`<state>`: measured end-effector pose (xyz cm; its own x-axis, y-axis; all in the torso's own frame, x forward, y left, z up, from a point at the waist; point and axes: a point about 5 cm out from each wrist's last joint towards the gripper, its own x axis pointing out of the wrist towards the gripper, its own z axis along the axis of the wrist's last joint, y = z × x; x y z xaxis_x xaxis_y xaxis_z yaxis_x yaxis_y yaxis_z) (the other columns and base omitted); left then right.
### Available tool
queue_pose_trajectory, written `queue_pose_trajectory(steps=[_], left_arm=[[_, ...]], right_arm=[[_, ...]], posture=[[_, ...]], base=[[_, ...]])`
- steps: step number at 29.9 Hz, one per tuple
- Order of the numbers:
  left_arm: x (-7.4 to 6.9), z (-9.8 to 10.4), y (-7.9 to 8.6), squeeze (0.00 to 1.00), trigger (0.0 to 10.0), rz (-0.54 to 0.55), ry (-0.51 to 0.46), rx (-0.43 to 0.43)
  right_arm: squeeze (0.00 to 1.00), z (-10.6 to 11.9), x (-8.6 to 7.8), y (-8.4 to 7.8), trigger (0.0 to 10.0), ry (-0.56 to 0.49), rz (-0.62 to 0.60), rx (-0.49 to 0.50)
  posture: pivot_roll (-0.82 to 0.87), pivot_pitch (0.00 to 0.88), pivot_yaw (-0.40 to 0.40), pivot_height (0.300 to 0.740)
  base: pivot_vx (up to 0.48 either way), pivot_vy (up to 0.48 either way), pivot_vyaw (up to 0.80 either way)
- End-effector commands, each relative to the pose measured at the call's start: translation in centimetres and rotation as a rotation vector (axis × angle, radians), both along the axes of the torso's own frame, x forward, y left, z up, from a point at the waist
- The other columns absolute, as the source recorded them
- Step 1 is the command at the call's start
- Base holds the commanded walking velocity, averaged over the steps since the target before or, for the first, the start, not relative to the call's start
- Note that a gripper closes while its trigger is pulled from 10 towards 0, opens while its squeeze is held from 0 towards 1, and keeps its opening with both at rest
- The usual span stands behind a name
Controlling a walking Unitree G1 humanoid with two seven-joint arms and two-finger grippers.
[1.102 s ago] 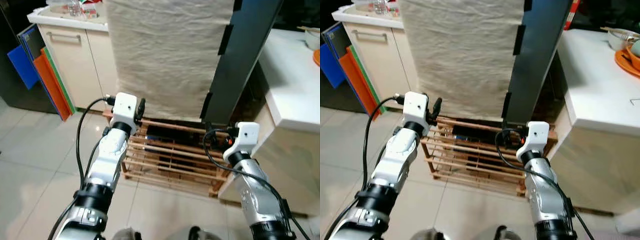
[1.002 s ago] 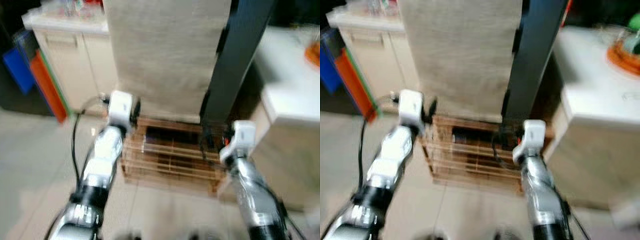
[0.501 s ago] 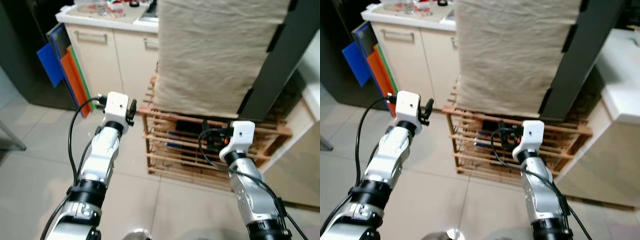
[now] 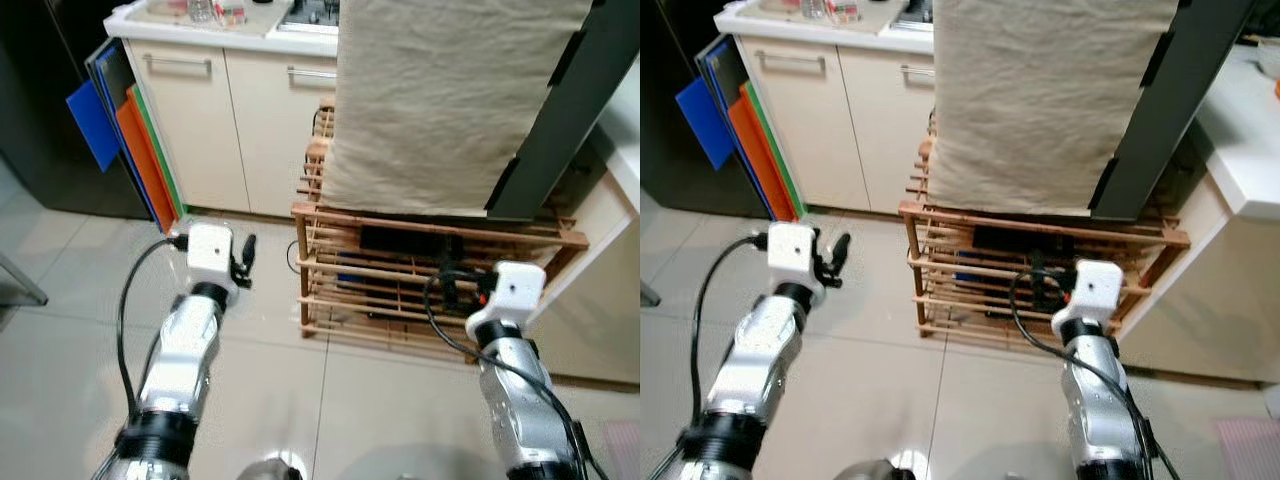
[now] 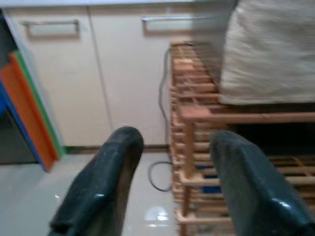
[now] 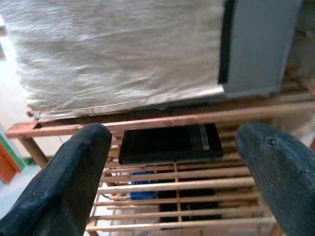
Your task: Restocking fridge
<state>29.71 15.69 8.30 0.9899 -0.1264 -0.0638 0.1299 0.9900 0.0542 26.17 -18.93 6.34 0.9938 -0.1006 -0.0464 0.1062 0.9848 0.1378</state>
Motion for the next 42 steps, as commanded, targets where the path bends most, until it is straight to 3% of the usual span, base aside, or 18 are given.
queue_pose_trajectory(steps=[1,7,10,18,19,24,29,32,42], left_arm=[[0.0,1.4,0.5,1.00,10.0,0.034,-0.075,-0.019],[-0.4,1.6,2.0,1.00,10.0,0.096,-0.081,-0.027],[-0.4,1.6,1.5,1.00,10.0,0.044,-0.075,-0.033],[0.5,1.7,0.7,1.00,10.0,0.028,-0.067,-0.011],[0.6,1.6,0.7,0.00,10.0,0.029,-0.059,-0.004],[0.8,1.7,0.5,0.00,10.0,0.015,-0.070,0.008],[1.2,1.8,0.5,0.00,10.0,0.018,-0.057,-0.057],[1.4,1.5,0.9,0.00,10.0,0.040,-0.034,0.009],[1.9,1.2,1.5,0.00,10.0,0.080,-0.009,0.039]], right_arm=[[0.00,-0.5,-0.8,-0.9,10.0,-0.001,-0.068,0.057],[0.00,-0.9,-1.7,-1.3,10.0,0.014,-0.090,0.047],[0.00,-1.0,-1.8,-1.4,10.0,0.018,-0.082,0.027],[0.00,-0.3,-1.2,-1.8,10.0,0.000,-0.071,-0.008],[0.00,-0.3,-1.2,-1.9,10.0,0.002,-0.070,-0.011],[0.00,-0.3,-0.9,-1.9,10.0,0.004,-0.056,-0.029],[0.00,-0.3,-0.8,-1.7,10.0,0.007,-0.039,-0.035],[0.00,-0.5,-0.9,-1.6,10.0,0.015,-0.035,-0.035],[0.00,-0.9,-1.1,-1.1,10.0,0.026,-0.013,-0.041]], posture=[[0.05,0.032,0.011,0.740],[0.04,0.037,0.005,0.740],[0.03,0.039,0.002,0.740],[0.01,0.025,-0.002,0.740],[0.01,0.023,-0.003,0.740],[0.01,0.015,-0.010,0.740],[0.01,0.012,-0.006,0.740],[0.02,0.014,-0.003,0.740],[0.01,0.016,0.005,0.740]], base=[[0.000,0.000,0.00],[0.000,0.000,0.00],[0.000,0.000,0.00],[0.000,0.000,0.00],[0.000,0.000,0.00],[0.000,0.000,0.00],[0.000,0.288,0.00],[0.000,0.480,0.00],[0.000,0.480,0.00]])
